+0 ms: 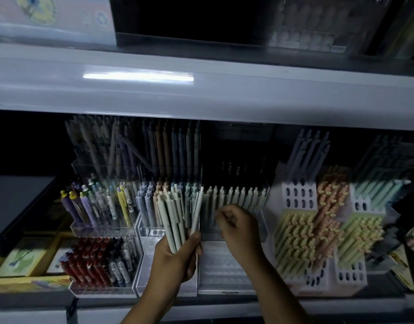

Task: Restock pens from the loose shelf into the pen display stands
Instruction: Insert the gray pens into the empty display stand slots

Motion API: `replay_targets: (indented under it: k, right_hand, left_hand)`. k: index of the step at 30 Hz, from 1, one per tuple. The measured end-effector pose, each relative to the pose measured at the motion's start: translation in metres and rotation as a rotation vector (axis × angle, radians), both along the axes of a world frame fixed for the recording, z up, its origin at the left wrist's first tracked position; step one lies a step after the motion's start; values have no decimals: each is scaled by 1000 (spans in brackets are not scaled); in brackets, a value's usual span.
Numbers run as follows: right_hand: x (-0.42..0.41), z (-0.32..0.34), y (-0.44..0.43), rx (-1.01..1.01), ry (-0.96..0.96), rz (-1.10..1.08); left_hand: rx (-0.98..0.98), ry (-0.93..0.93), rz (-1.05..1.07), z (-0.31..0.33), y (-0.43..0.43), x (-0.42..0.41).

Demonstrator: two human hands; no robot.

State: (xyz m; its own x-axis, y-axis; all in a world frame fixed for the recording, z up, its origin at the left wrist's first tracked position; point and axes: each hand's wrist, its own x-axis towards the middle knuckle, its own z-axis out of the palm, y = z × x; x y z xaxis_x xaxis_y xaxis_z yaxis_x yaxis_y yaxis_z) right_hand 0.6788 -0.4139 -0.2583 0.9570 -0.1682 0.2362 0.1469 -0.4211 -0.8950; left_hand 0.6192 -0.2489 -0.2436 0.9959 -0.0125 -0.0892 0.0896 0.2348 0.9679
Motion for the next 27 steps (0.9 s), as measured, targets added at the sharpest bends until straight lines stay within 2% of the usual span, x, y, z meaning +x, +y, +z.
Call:
replay_targets:
  k: [4,7,12,18,22,27]
  right_hand:
    - [-22,26,10,231,42,168]
    - [-33,36,13,272,88,321]
    - [-34,36,15,273,90,265]
    - [-26,34,-9,371,-35,79]
    - [-15,24,-34,287,-153,-40]
    - [-3,15,-57,48,-189,-12]
  left_hand:
    - [-4,-16,-8,1,-4,-1]
    - [5,-29,9,-2,-11,-4]
    - [35,-31,14,0,-15,-5]
    - [-1,-2,-4,-6,-9,-4]
    - [-13,10,-20,-9,-5,-6]
    - [-26,-3,-23,-9,-4,-6]
